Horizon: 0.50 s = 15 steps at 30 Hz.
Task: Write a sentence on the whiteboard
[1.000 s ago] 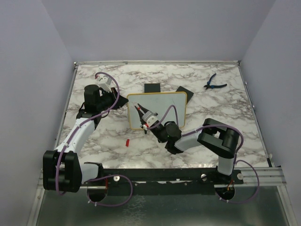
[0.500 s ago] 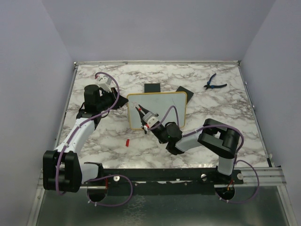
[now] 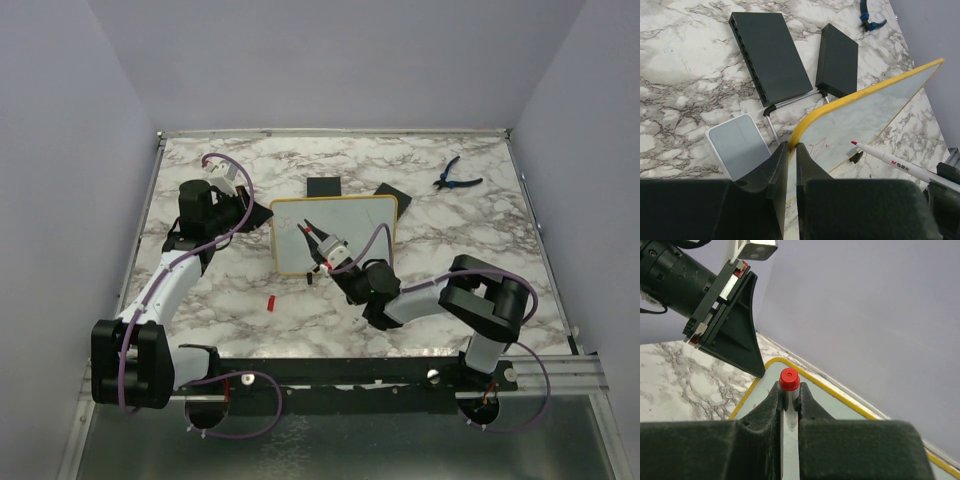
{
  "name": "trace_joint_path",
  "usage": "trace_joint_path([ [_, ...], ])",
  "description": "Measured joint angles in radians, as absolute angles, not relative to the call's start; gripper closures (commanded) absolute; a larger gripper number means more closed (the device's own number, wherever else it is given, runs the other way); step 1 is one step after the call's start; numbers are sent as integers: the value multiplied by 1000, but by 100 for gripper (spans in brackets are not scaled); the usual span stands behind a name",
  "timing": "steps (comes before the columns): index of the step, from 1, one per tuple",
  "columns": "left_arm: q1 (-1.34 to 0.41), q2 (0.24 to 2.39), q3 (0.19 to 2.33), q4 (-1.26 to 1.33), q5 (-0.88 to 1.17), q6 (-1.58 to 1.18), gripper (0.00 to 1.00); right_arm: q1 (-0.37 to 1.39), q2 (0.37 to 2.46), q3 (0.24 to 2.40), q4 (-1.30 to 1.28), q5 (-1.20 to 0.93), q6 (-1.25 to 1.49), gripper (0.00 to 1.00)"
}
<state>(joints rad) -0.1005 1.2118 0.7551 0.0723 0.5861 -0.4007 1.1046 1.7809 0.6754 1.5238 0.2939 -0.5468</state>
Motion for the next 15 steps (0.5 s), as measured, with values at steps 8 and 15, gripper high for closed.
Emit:
trace_joint_path([
  [8,-101,1212,755,72,586,-401,89,1105,1773,681,1523,293,-542,99],
  [15,-101,1212,755,72,586,-401,89,1105,1805,718,1523,293,-542,99],
])
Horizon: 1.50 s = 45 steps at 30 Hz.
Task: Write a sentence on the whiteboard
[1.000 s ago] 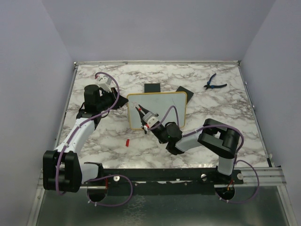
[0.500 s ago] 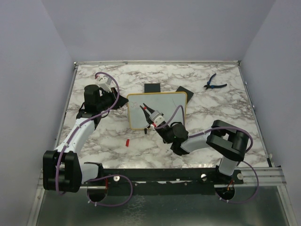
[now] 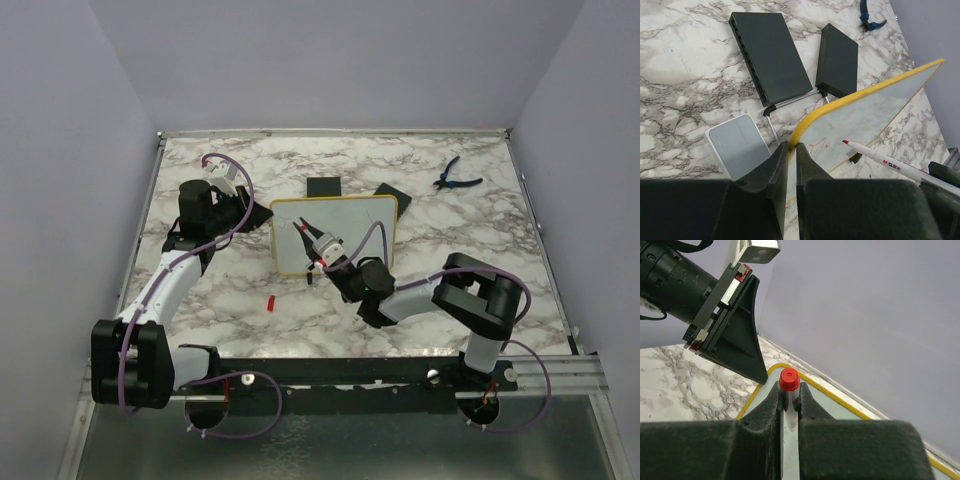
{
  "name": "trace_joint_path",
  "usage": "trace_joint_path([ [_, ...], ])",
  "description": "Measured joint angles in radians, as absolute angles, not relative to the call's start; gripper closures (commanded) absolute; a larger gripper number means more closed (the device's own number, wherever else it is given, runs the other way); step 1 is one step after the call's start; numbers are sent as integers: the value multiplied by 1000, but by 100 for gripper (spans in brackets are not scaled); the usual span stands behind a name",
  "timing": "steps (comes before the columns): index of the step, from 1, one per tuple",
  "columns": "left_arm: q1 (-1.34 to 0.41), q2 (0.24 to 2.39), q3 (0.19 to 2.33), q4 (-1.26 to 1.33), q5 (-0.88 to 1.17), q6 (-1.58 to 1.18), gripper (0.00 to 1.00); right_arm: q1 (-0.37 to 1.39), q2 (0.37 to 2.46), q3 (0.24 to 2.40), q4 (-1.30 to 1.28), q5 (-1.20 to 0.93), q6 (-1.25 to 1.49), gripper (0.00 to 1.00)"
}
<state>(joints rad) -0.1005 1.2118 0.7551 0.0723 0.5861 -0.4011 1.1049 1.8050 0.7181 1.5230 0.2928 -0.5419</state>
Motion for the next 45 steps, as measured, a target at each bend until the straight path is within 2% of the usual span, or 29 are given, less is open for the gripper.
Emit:
trace_joint_path([
  [45,-101,1212,755,72,586,-401,89,1100,1860,745,1524,307,-574,99],
])
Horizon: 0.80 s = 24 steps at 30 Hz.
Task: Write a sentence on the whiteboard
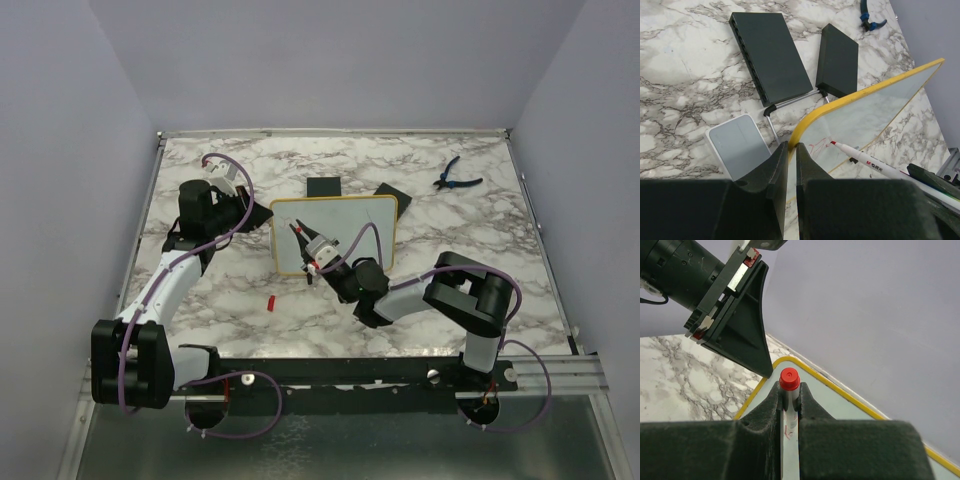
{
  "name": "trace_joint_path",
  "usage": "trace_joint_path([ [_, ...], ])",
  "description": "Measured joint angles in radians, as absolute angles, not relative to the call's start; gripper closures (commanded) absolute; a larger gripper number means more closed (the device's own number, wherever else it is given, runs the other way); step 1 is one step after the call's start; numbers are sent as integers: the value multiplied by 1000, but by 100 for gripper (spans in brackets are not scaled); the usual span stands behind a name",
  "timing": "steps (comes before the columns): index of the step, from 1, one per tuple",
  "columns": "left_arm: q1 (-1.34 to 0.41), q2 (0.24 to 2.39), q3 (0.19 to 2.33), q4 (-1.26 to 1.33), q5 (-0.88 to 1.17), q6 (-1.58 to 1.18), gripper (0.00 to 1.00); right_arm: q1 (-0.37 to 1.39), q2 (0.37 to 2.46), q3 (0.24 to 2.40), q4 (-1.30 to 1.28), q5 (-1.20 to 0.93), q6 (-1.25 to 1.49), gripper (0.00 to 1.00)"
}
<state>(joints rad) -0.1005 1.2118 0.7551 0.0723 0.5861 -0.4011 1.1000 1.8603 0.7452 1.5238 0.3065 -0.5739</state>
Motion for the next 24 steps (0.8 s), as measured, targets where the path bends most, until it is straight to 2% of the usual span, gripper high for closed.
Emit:
trace_joint_path([
  [24,-100,1212,755,72,586,-401,89,1101,1866,718,1528,306,-519,99],
])
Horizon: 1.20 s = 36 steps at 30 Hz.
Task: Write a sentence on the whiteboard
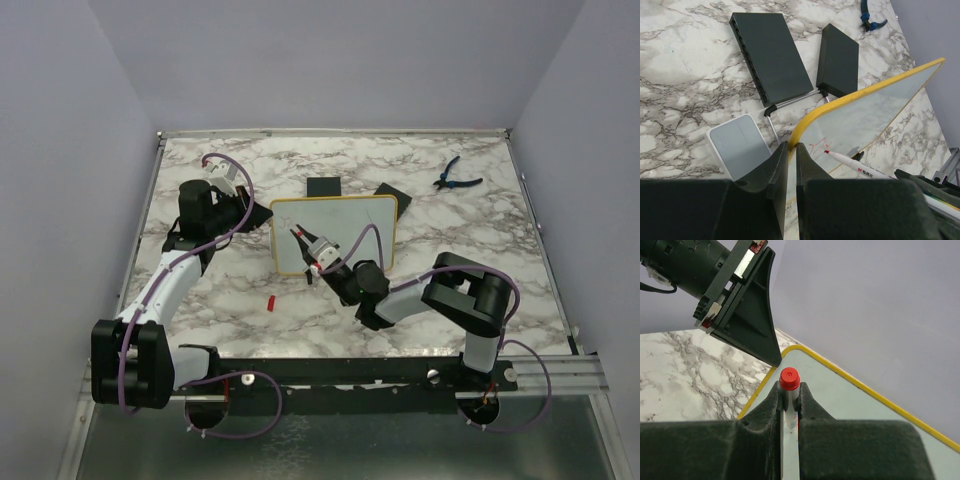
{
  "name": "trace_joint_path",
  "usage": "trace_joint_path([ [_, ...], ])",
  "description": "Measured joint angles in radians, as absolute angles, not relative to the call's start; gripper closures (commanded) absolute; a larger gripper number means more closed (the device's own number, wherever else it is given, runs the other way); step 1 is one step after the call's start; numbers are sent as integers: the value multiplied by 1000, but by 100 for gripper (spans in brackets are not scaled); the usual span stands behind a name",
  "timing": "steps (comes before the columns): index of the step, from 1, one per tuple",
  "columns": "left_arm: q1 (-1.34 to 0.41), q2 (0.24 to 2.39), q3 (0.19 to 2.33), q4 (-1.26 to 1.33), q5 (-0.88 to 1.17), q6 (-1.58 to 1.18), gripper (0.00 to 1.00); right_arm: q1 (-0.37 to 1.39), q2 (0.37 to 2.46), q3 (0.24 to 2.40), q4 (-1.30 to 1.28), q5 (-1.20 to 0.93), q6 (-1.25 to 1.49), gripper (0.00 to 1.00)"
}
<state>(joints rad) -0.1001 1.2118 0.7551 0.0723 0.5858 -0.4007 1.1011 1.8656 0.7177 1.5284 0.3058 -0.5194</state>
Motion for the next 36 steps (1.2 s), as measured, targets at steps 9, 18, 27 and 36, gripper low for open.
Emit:
trace_joint_path([
  [9,-100,1212,755,72,586,-401,89,1107,1872,718,1528,306,-517,99],
  [18,-101,1212,755,72,586,-401,89,1116,1824,679,1522,305,-516,99],
  [27,-101,1212,755,72,586,-401,89,1139,1646,598,1525,297,-493,99],
  [36,-101,1211,755,72,586,-401,89,1139,1631,586,1524,298,-495,99],
])
